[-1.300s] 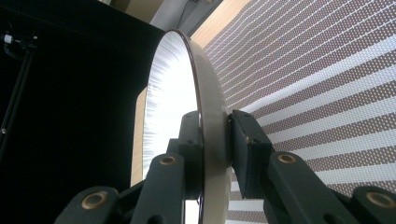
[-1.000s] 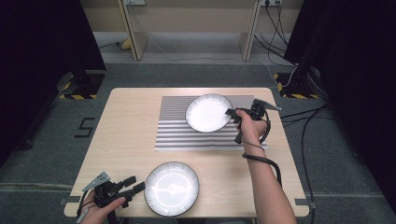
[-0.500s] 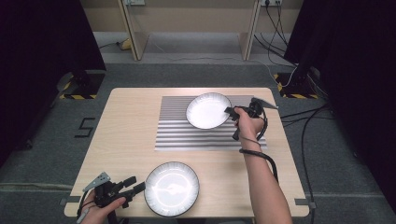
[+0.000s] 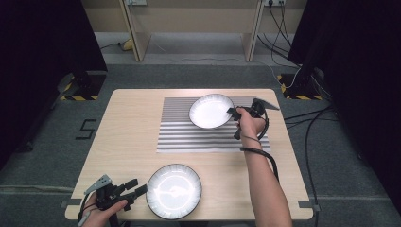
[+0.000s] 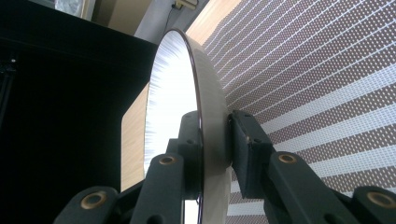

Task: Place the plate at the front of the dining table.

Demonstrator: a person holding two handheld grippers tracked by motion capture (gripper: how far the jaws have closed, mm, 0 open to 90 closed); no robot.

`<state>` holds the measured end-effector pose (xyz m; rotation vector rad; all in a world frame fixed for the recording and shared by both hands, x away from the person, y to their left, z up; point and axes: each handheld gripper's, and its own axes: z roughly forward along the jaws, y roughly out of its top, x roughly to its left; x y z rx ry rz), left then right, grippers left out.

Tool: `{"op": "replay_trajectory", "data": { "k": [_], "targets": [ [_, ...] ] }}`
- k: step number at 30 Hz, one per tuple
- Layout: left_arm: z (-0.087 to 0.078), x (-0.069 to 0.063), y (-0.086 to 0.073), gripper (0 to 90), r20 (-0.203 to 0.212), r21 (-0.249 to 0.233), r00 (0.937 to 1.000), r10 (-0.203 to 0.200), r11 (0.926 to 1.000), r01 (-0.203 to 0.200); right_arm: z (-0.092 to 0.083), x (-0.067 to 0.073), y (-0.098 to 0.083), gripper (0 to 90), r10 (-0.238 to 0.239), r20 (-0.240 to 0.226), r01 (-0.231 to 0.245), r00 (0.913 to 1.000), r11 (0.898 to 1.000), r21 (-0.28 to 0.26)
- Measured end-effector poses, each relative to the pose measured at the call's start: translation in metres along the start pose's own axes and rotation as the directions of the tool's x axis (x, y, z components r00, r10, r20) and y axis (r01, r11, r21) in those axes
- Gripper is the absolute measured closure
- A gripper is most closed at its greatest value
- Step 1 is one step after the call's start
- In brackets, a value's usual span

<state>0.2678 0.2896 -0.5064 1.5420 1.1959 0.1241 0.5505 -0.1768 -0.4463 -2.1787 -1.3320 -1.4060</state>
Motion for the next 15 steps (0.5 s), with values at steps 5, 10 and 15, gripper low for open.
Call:
{"op": "replay_trajectory", "data": {
  "k": [5,10,15],
  "targets": [
    [0.001,-0.001,0.000,34.3,0.005,0.002,1.0000,0.003,1.0000,-0.003,0.005,-0.004,0.001,74.5,0.009,0.009,-0.009,0.9999,1.000,0.006],
    [-0.001,0.001,-0.001,34.3,-0.003,0.001,1.0000,0.002,1.0000,-0.002,0.010,-0.008,0.001,74.1,0.020,0.017,-0.020,0.9997,1.000,0.004],
    [-0.001,0.002,-0.001,34.3,-0.003,-0.001,1.0000,-0.001,1.0000,0.001,0.014,-0.011,0.002,74.2,0.027,0.024,-0.028,0.9993,1.000,0.002]
  ]
}}
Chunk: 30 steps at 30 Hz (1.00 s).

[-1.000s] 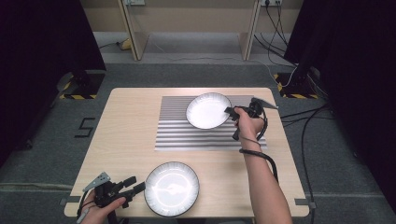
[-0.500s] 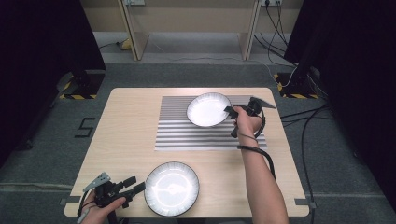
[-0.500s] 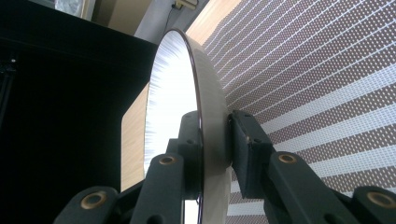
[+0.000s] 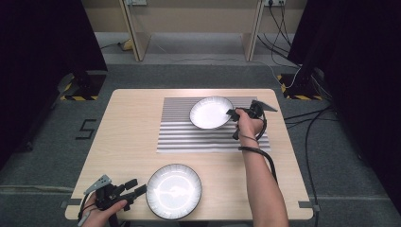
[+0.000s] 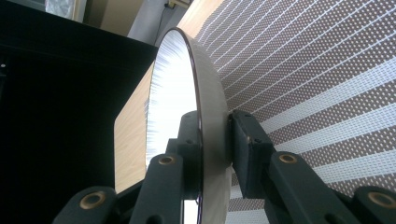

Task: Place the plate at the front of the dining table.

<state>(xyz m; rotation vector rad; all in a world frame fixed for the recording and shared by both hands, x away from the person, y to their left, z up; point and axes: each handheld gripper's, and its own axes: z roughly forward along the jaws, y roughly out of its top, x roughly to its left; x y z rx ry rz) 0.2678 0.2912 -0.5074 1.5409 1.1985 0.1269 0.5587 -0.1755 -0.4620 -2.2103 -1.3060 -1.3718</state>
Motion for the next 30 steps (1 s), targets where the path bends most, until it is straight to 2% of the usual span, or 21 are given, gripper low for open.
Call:
{"op": "replay_trajectory", "data": {
  "k": [5,13,19,23,30],
  "targets": [
    [0.000,0.000,0.000,34.3,0.001,0.000,1.0000,0.001,1.0000,-0.001,0.005,-0.004,0.000,73.9,0.004,0.016,-0.004,0.9999,1.000,-0.001],
    [-0.001,0.001,0.001,34.2,0.001,-0.001,1.0000,0.000,1.0000,0.000,0.012,-0.008,-0.001,73.8,0.012,0.008,-0.012,0.9999,1.000,-0.006],
    [-0.001,0.002,0.001,34.3,0.000,-0.004,1.0000,0.001,1.0000,-0.001,0.017,-0.012,-0.002,73.4,0.008,0.030,-0.008,0.9995,1.000,-0.001],
    [-0.001,0.003,0.001,34.2,-0.002,0.000,1.0000,0.003,1.0000,-0.003,0.018,-0.015,-0.003,73.6,0.026,0.029,-0.026,0.9992,1.000,0.000],
    [-0.002,0.002,0.002,34.2,-0.001,-0.005,1.0000,0.006,1.0000,-0.006,0.019,-0.017,-0.003,74.6,0.023,0.043,-0.023,0.9988,1.000,-0.002]
  ]
}}
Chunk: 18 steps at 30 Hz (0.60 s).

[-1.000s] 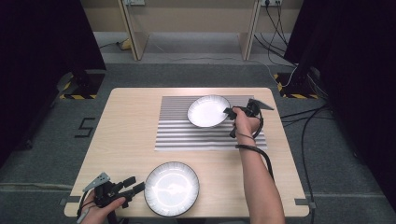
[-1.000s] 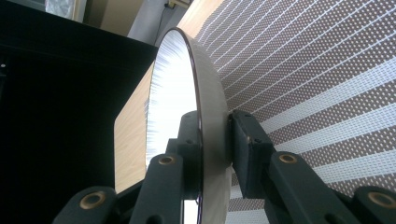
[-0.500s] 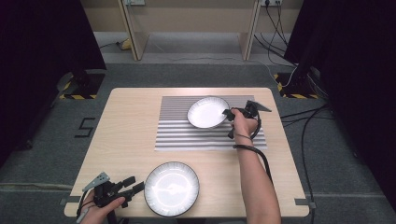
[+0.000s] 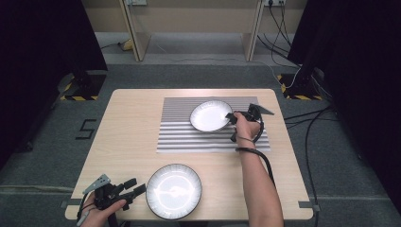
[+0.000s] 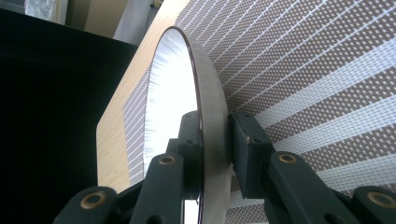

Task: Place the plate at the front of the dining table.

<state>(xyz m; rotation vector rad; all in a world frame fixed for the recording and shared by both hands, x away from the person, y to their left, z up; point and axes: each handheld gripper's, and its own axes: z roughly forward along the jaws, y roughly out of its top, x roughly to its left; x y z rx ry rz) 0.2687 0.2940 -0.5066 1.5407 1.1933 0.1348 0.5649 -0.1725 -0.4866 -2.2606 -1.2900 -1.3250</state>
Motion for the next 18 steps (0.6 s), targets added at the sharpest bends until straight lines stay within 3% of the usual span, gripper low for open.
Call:
{"op": "replay_trajectory", "data": {
  "k": [4,18],
  "targets": [
    [-0.0003,0.0003,-0.0001,34.2,-0.002,0.001,1.0000,0.001,1.0000,-0.001,0.0007,-0.0007,-0.0015,76.1,-0.038,0.034,0.039,0.9987,0.999,-0.005],
    [-0.0001,0.0004,0.0000,34.2,-0.002,0.000,1.0000,0.001,1.0000,-0.001,0.0056,-0.0080,-0.0039,72.3,-0.054,0.084,0.053,0.9950,0.998,0.013]
  ]
}}
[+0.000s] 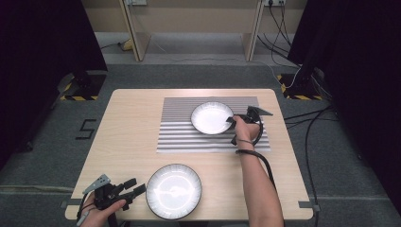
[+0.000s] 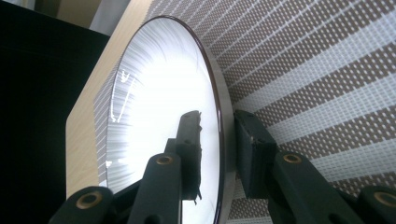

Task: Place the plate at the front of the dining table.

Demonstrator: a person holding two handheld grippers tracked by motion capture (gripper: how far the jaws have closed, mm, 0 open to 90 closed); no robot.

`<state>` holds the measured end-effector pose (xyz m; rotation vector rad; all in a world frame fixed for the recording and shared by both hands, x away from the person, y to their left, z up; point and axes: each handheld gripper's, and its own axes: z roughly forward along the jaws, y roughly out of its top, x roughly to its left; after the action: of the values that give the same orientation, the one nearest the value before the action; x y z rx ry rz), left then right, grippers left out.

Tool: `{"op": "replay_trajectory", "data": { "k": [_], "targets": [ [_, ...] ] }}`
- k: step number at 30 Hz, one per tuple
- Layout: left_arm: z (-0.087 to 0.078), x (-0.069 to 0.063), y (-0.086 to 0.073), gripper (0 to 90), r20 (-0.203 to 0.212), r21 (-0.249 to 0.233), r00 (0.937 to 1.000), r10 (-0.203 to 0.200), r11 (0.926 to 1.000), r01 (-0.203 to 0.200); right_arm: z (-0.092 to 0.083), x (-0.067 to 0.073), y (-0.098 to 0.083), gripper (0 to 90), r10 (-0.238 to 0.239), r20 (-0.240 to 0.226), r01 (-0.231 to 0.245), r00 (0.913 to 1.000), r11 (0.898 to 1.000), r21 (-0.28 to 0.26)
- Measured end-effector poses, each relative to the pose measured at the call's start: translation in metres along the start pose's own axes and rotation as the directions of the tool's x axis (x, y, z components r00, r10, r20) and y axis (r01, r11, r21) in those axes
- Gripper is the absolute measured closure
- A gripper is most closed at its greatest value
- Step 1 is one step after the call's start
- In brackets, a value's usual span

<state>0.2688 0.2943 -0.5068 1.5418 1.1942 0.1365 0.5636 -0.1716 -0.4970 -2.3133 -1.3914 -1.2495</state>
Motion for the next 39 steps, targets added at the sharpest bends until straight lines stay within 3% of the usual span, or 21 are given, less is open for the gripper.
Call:
{"op": "replay_trajectory", "data": {
  "k": [3,8,12,15,30,39],
  "targets": [
    [0.000,0.000,0.000,34.2,-0.001,0.002,1.0000,0.001,1.0000,-0.001,0.002,-0.002,-0.001,68.1,0.002,0.012,-0.003,0.9999,1.000,0.014],
    [0.000,0.000,0.000,34.3,-0.003,0.000,1.0000,0.001,1.0000,-0.001,0.004,0.001,-0.003,63.6,-0.038,0.036,0.038,0.9986,0.999,0.010],
    [0.000,0.001,0.000,34.2,-0.002,0.000,1.0000,0.001,1.0000,-0.001,-0.003,0.008,0.001,58.2,-0.073,0.081,0.076,0.9940,0.996,-0.036],
    [0.001,0.000,0.000,34.2,0.000,0.002,1.0000,0.004,1.0000,-0.004,-0.009,0.010,0.004,56.3,-0.067,0.089,0.071,0.9938,0.997,-0.042],
    [0.001,0.000,0.000,34.3,-0.003,0.000,1.0000,0.002,1.0000,-0.002,-0.032,-0.010,0.004,53.1,-0.045,0.074,0.050,0.9962,0.996,-0.068],
    [0.001,-0.001,0.000,34.3,-0.002,0.003,1.0000,0.006,1.0000,-0.006,-0.048,-0.014,-0.001,52.1,-0.068,0.063,0.073,0.9957,0.995,-0.075]
  ]
}}
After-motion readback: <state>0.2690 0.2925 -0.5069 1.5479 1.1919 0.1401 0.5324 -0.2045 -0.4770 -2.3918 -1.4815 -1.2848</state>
